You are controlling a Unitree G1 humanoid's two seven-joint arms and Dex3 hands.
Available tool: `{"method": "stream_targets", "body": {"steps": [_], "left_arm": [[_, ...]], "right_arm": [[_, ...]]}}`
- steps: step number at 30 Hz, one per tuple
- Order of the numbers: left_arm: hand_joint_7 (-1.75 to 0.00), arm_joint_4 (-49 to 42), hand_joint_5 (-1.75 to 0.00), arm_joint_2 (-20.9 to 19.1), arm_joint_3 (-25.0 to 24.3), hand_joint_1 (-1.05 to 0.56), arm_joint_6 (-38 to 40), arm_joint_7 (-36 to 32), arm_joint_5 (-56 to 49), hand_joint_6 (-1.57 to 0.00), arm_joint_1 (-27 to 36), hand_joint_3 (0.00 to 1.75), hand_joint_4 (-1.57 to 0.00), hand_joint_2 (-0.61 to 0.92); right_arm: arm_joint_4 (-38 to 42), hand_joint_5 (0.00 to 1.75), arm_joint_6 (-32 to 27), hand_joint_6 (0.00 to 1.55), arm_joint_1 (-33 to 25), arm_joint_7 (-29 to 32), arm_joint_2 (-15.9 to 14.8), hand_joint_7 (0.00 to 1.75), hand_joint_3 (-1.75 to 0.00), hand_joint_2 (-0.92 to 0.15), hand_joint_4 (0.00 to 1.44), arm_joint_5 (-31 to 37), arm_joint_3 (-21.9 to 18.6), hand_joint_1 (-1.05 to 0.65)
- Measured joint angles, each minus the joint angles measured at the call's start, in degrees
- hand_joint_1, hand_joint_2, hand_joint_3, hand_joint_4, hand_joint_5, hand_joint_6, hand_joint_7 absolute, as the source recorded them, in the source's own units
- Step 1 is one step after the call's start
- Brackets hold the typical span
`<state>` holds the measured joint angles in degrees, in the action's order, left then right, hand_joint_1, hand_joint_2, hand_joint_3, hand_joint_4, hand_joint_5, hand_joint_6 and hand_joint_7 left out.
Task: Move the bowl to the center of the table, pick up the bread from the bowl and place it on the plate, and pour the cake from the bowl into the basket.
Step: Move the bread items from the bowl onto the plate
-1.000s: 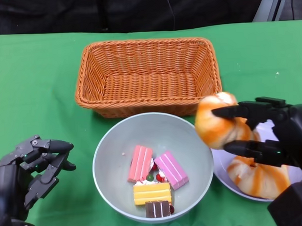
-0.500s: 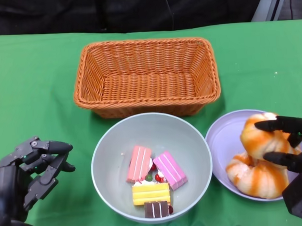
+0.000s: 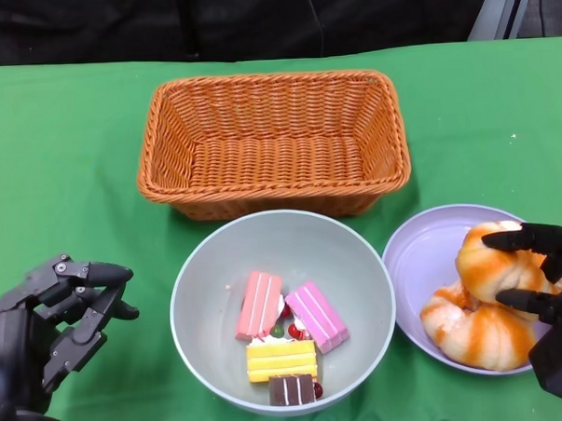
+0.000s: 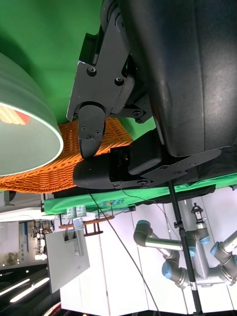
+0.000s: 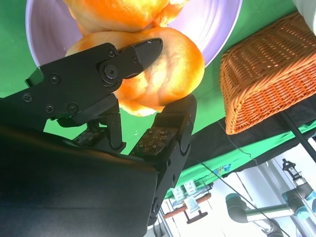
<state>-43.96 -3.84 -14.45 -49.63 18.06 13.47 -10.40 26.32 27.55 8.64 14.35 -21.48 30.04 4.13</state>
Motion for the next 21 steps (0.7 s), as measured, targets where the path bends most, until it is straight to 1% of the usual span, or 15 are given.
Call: {"method": "stream_targets", "body": {"steps": [2,3,4,5,6,7,8,9,10,13,16,19,21], "left_arm": [[-0.77,0.0,-1.17,0.0,0.0,-0.18,-0.1,0.0,0.0,-1.00,0.0,0.27,-0.89,0.92],[-0.77,0.0,-1.17,0.0,0.0,-0.18,-0.1,0.0,0.0,-1.00,0.0,0.27,-0.89,0.92],[-0.77,0.0,-1.17,0.0,0.0,-0.18,-0.1,0.0,0.0,-1.00,0.0,0.28,-0.89,0.92],[-0.76,0.0,-1.17,0.0,0.0,-0.18,-0.2,0.0,0.0,-1.00,0.0,0.28,-0.88,0.92],[-0.76,0.0,-1.17,0.0,0.0,-0.18,-0.3,0.0,0.0,-0.99,0.0,0.28,-0.88,0.92],[-0.76,0.0,-1.17,0.0,0.0,-0.18,-0.4,0.0,0.0,-0.99,0.0,0.29,-0.88,0.92],[-0.76,0.0,-1.17,0.0,0.0,-0.18,-0.4,0.1,0.0,-0.99,0.0,0.29,-0.88,0.92],[-0.76,-0.1,-1.17,0.0,0.0,-0.18,-0.4,0.1,0.0,-0.99,0.0,0.29,-0.88,0.92],[-0.76,-0.1,-1.17,0.0,0.0,-0.18,-0.5,0.1,0.0,-0.99,0.0,0.29,-0.88,0.92],[-0.76,-0.3,-1.17,0.0,0.0,-0.18,-1.0,0.1,-0.1,-1.00,0.0,0.28,-0.88,0.92],[-0.76,-0.5,-1.18,0.0,0.1,-0.18,-1.3,0.1,-0.3,-1.00,0.0,0.29,-0.88,0.92],[-0.76,-0.9,-1.18,0.0,0.1,-0.18,-1.6,0.0,-0.6,-1.00,0.0,0.29,-0.88,0.92],[-0.77,-1.1,-1.19,0.0,0.1,-0.18,-1.6,-0.1,-0.7,-1.00,0.0,0.29,-0.88,0.92]], "right_arm": [[0.3,1.36,0.0,1.05,0.3,0.0,0.0,0.34,-0.01,-0.92,0.78,0.0,0.4,-0.13],[0.4,1.32,-0.1,1.05,0.4,-0.1,0.0,0.32,0.00,-0.92,0.77,0.0,0.6,-0.13],[0.4,1.19,-0.5,1.04,0.5,-0.3,0.0,0.27,-0.01,-0.92,0.75,-0.1,0.8,-0.14],[0.2,1.03,-1.2,1.04,0.5,-1.0,0.0,0.20,-0.01,-0.92,0.76,-0.1,1.1,-0.16],[-0.1,0.84,-2.0,1.03,0.6,-1.7,-0.1,0.13,-0.01,-0.92,0.79,-0.1,1.2,-0.17],[-0.7,0.59,-2.8,1.01,0.6,-2.2,-0.3,0.06,0.00,-0.92,0.85,0.0,1.4,-0.20],[-1.3,0.48,-3.4,1.00,0.6,-2.6,-0.5,0.03,0.00,-0.92,0.88,0.1,1.5,-0.21],[-2.0,0.32,-4.2,0.91,0.5,-3.0,-0.6,0.01,0.00,-0.91,0.85,0.3,1.6,-0.27],[-2.9,0.23,-5.0,0.84,0.3,-3.2,-0.6,0.01,0.00,-0.91,0.81,0.4,1.7,-0.31],[-5.7,0.07,-7.8,0.68,-0.8,-4.7,-0.6,0.00,-0.01,-0.92,0.67,0.7,2.3,-0.42],[-9.2,0.01,-10.0,0.55,-2.4,-5.4,-0.6,0.00,-0.02,-0.92,0.53,1.3,2.9,-0.52],[-11.7,0.00,-10.8,0.52,-3.5,-6.1,-0.6,0.00,-0.07,-0.92,0.48,1.4,3.3,-0.60],[-13.0,0.00,-11.1,0.52,-3.9,-6.4,-0.6,0.01,-0.10,-0.92,0.47,1.3,3.4,-0.64]]}}
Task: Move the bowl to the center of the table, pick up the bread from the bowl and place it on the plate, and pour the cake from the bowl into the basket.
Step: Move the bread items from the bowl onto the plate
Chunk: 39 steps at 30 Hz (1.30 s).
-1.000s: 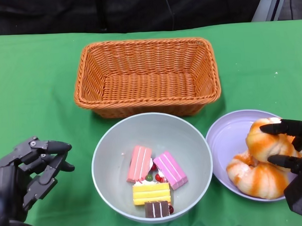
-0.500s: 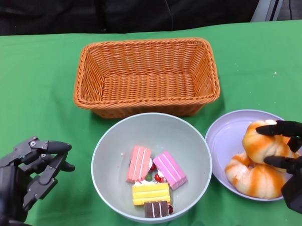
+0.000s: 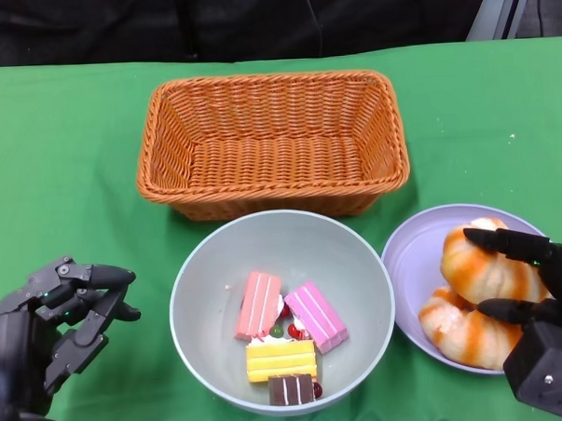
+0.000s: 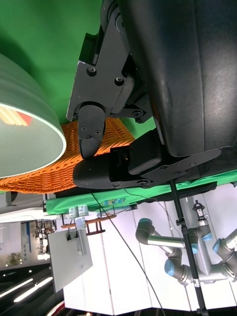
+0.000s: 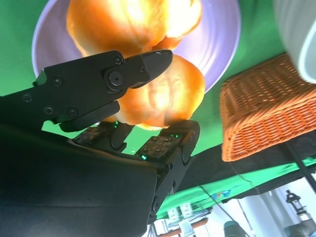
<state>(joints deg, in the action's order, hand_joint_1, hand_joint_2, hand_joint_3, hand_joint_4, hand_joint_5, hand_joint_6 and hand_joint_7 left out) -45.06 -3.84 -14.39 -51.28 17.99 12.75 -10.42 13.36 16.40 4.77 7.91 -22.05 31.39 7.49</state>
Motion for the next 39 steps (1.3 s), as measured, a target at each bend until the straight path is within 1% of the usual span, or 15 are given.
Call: {"method": "stream_targets", "body": {"steps": [2,6,10,15,21,25,28,29,31,33,34,35,36,38,39], "left_arm": [[-0.77,-0.2,-1.19,0.0,0.0,-0.18,0.0,0.0,0.0,-1.00,0.0,0.29,-0.88,0.92],[-0.78,-0.6,-1.20,0.0,0.0,-0.18,-0.5,0.0,-0.1,-1.00,0.0,0.30,-0.88,0.92],[-0.79,-1.2,-1.21,0.0,0.0,-0.18,-0.7,0.0,-0.2,-0.99,-0.1,0.30,-0.88,0.92],[-0.79,-1.2,-1.21,0.0,0.0,-0.17,-0.7,0.0,0.0,-0.99,-0.2,0.30,-0.88,0.92],[-0.78,-1.2,-1.20,0.0,0.0,-0.17,-0.7,0.0,0.1,-1.00,-0.2,0.29,-0.88,0.92],[-0.78,-1.2,-1.20,0.0,0.0,-0.17,-0.7,0.0,0.0,-0.99,-0.2,0.30,-0.87,0.92],[-0.77,-1.2,-1.19,-0.3,0.0,-0.17,-1.1,0.0,-0.4,-0.98,-0.2,0.31,-0.86,0.92],[-0.74,-1.1,-1.17,-0.5,0.1,-0.19,-1.5,0.0,-0.9,-0.97,-0.2,0.29,-0.85,0.92],[-0.61,-1.1,-1.11,-1.1,0.2,-0.22,-3.0,0.1,-1.5,-0.99,-0.2,0.24,-0.84,0.92],[-0.43,-1.1,-0.94,-2.4,0.5,-0.26,-5.4,0.0,-3.3,-1.02,-0.3,0.23,-0.87,0.92],[-0.33,-1.1,-0.78,-3.1,0.6,-0.28,-6.6,-0.3,-4.4,-1.04,-0.3,0.21,-0.89,0.92],[-0.17,-0.9,-0.54,-3.9,0.7,-0.28,-7.6,-0.6,-5.6,-1.05,-0.3,0.18,-0.92,0.92],[-0.09,-0.6,-0.40,-4.7,1.0,-0.29,-8.8,-0.6,-6.5,-1.03,-0.3,0.15,-0.93,0.92],[-0.03,0.2,-0.21,-5.9,1.6,-0.29,-11.7,-0.6,-8.3,-0.96,-0.3,0.12,-0.93,0.92],[-0.01,0.6,-0.11,-6.4,2.0,-0.30,-13.1,-0.6,-8.9,-0.87,-0.4,0.10,-0.87,0.92]], "right_arm": [[-1.2,0.00,-0.1,0.53,-0.3,-0.4,0.0,0.01,-0.11,-0.92,0.47,0.0,0.0,-0.65],[-2.3,0.00,-0.6,0.61,-1.0,-0.4,0.2,0.04,-0.11,-0.92,0.46,0.0,0.0,-0.65],[-2.7,0.00,-0.2,0.62,-1.5,1.5,1.0,0.03,-0.09,-0.92,0.45,0.0,-0.1,-0.61],[-4.5,0.00,-1.0,0.64,-1.9,1.6,1.6,0.03,-0.07,-0.92,0.45,-0.1,-0.2,-0.57],[-4.9,0.01,-1.2,0.66,-2.2,1.4,1.6,0.03,-0.09,-0.92,0.48,-0.9,-0.2,-0.63],[-5.8,0.02,-1.3,0.65,-2.9,1.4,1.7,0.01,-0.06,-0.92,0.50,-1.2,-0.3,-0.58],[-8.0,0.04,-0.6,0.66,-3.4,2.3,2.7,0.02,-0.06,-0.92,0.54,-2.3,-1.5,-0.56],[-8.6,0.05,0.1,0.67,-3.5,2.6,3.0,0.02,-0.06,-0.92,0.56,-3.0,-1.9,-0.54],[-10.0,0.06,1.7,0.68,-4.1,3.5,3.6,0.02,-0.07,-0.92,0.57,-4.2,-2.5,-0.53],[-10.6,0.06,3.4,0.69,-5.0,3.9,4.0,0.02,-0.07,-0.92,0.59,-4.8,-2.7,-0.52],[-10.7,0.07,3.9,0.70,-5.4,3.9,4.2,0.03,-0.08,-0.92,0.60,-5.4,-2.8,-0.53],[-10.6,0.07,4.7,0.70,-5.8,4.0,4.6,0.03,-0.08,-0.92,0.61,-6.2,-3.2,-0.52],[-10.5,0.08,5.7,0.70,-6.0,4.1,5.1,0.03,-0.06,-0.92,0.62,-7.4,-3.7,-0.50],[-10.3,0.08,8.3,0.69,-6.2,4.4,6.2,0.02,-0.05,-0.92,0.62,-10.5,-4.6,-0.46],[-10.2,0.08,9.4,0.67,-6.2,4.4,6.8,0.01,-0.06,-0.92,0.62,-11.6,-4.8,-0.44]]}}
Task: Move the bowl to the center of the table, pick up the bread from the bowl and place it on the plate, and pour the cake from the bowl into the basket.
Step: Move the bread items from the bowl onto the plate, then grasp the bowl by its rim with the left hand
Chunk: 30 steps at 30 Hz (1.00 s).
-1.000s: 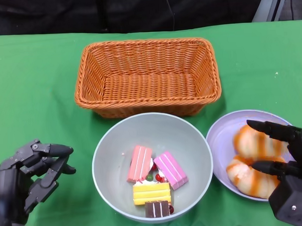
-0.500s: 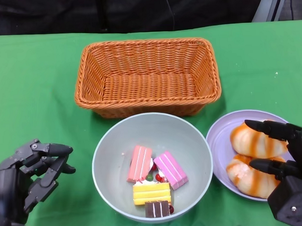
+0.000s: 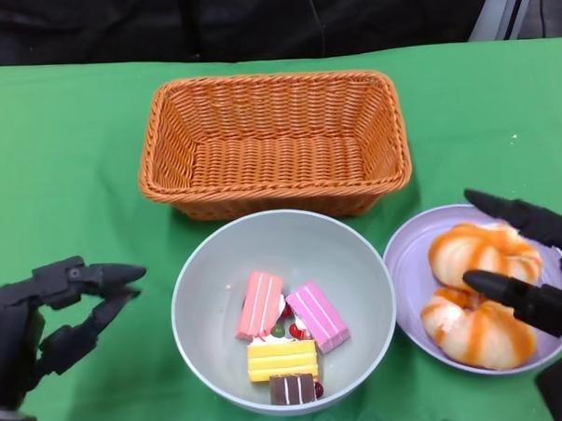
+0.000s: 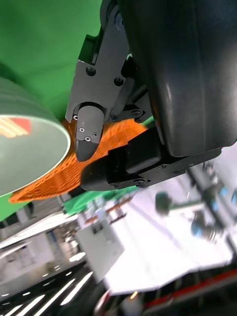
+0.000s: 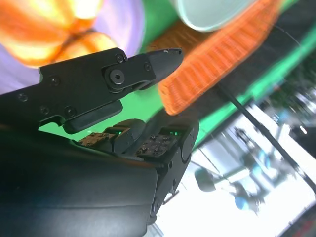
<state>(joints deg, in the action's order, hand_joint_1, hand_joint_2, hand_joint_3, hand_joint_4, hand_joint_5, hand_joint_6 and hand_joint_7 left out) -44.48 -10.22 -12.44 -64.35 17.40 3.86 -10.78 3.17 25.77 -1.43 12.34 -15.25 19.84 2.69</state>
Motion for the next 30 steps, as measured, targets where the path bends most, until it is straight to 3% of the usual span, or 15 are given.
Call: {"method": "stream_targets", "body": {"steps": [3,8,13,14,15,17,19,23,24,26,30], "left_arm": [[0.00,0.8,-0.02,-2.1,1.1,-0.35,-4.7,-0.1,-4.4,-0.68,0.0,0.13,-0.71,0.92],[0.00,3.1,0.00,-5.1,0.1,-0.40,-12.0,-3.8,-15.9,-0.51,-0.1,0.18,-0.54,0.92],[0.00,3.6,0.00,-5.3,-1.5,-0.40,-17.4,-7.8,-25.8,-0.46,-0.3,0.19,-0.48,0.92],[0.00,3.8,0.00,-5.4,-1.8,-0.41,-18.0,-8.6,-27.5,-0.46,-0.3,0.19,-0.48,0.92],[-0.01,4.1,0.00,-5.4,-1.9,-0.41,-18.5,-9.3,-29.0,-0.47,-0.4,0.18,-0.48,0.92],[-0.01,4.7,0.00,-5.5,-2.2,-0.41,-19.1,-10.8,-31.5,-0.48,-0.5,0.17,-0.49,0.92],[-0.01,5.0,0.00,-5.6,-2.2,-0.41,-19.4,-12.6,-33.5,-0.48,-0.7,0.16,-0.49,0.92],[-0.01,5.1,0.00,-6.0,-2.2,-0.41,-19.4,-15.8,-36.2,-0.48,-0.8,0.16,-0.49,0.92],[0.00,5.2,0.00,-6.2,-2.2,-0.42,-19.4,-16.6,-37.2,-0.47,-0.8,0.17,-0.48,0.92],[0.00,6.0,0.00,-7.1,-2.0,-0.42,-19.4,-17.6,-39.6,-0.46,-0.8,0.19,-0.47,0.92],[0.00,6.8,0.00,-9.1,-0.9,-0.41,-19.4,-19.5,-42.5,-0.46,-1.7,0.21,-0.48,0.92]], "right_arm": [[0.0,0.09,1.9,0.66,-0.3,0.2,2.1,0.01,-0.08,-0.92,0.64,-1.9,-0.8,-0.44],[0.3,0.12,3.7,0.70,-1.0,0.3,4.6,0.02,-0.07,-0.92,0.68,-2.9,-1.5,-0.39],[3.9,0.21,8.8,0.82,-1.0,1.1,6.9,0.08,-0.04,-0.92,0.82,-4.1,-1.8,-0.23],[5.0,0.40,10.4,0.90,-0.8,1.1,7.7,0.13,-0.09,-0.91,0.86,-5.7,-2.0,-0.18],[6.2,0.77,12.1,0.98,-0.5,0.9,8.4,0.23,-0.20,-0.89,0.82,-7.5,-2.0,-0.13],[8.5,1.06,15.5,0.93,0.4,0.3,8.9,0.51,-0.57,-0.72,0.79,-9.8,-2.1,-0.10],[9.8,1.11,17.7,0.89,1.2,-0.1,9.1,0.62,-0.71,-0.66,0.78,-10.3,-2.3,-0.09],[11.3,1.13,19.4,0.87,1.9,-0.7,9.3,0.68,-0.77,-0.63,0.78,-10.6,-3.1,-0.09],[11.4,1.31,19.6,0.86,1.9,-0.7,9.4,0.94,-0.99,-0.58,0.81,-10.6,-3.4,-0.06],[11.6,1.45,20.3,0.78,2.1,-0.9,10.0,1.20,-1.15,-0.53,0.79,-10.7,-3.8,-0.04],[11.3,1.50,21.0,0.73,2.3,-2.7,11.0,1.30,-1.18,-0.52,0.77,-12.8,-3.6,-0.02]]}}
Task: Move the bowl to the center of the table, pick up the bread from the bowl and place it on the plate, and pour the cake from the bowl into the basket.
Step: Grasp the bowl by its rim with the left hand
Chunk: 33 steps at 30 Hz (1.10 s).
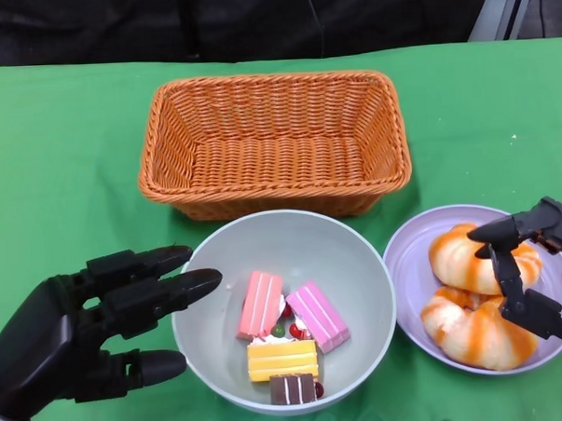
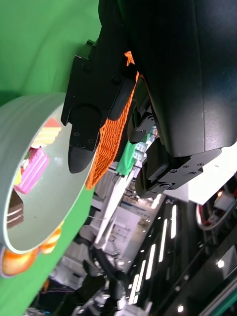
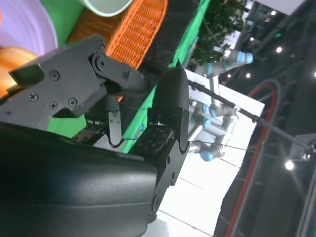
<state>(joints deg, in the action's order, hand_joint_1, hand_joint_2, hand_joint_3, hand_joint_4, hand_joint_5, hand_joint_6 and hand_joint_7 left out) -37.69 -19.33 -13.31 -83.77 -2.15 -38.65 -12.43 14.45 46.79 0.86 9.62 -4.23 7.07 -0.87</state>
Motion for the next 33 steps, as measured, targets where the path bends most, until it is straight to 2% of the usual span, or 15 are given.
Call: {"method": "stream_targets", "body": {"steps": [4,9,19,24,33], "left_arm": [[-0.01,0.0,-0.01,-2.2,1.5,-0.42,0.0,-2.4,-1.9,-0.47,-0.7,0.22,-0.48,0.92],[-0.01,-0.1,-0.01,-4.3,3.6,-0.42,0.9,-5.2,-4.9,-0.48,-1.3,0.24,-0.49,0.92],[-0.01,-1.0,-0.01,-9.9,9.3,-0.41,2.9,-11.6,-10.6,-0.49,-3.2,0.19,-0.51,0.92],[-0.01,-1.0,-0.01,-11.7,13.4,-0.39,4.1,-18.6,-17.2,-0.50,-4.4,0.18,-0.53,0.92],[-0.01,-1.2,-0.01,-15.4,24.7,-0.39,9.8,-37.8,-28.5,-0.52,-7.4,0.12,-0.55,0.92]], "right_arm": [[-3.0,1.52,-1.7,0.72,-1.5,-3.0,1.6,1.30,-1.16,-0.52,0.77,-2.4,1.7,-0.02],[-4.0,1.55,-3.4,0.72,-2.7,-6.6,2.5,1.26,-1.06,-0.57,0.74,-4.6,2.9,-0.03],[-3.9,1.54,-5.6,0.73,-3.4,-8.0,3.6,1.27,-1.01,-0.57,0.74,-5.1,2.0,-0.03],[-4.7,1.54,-6.7,0.73,-3.8,-7.9,3.9,1.27,-1.02,-0.57,0.74,-4.5,1.8,-0.03],[-6.0,1.55,-7.8,0.72,-4.4,-7.4,4.5,1.27,-1.01,-0.58,0.73,-3.6,1.6,-0.03]]}}
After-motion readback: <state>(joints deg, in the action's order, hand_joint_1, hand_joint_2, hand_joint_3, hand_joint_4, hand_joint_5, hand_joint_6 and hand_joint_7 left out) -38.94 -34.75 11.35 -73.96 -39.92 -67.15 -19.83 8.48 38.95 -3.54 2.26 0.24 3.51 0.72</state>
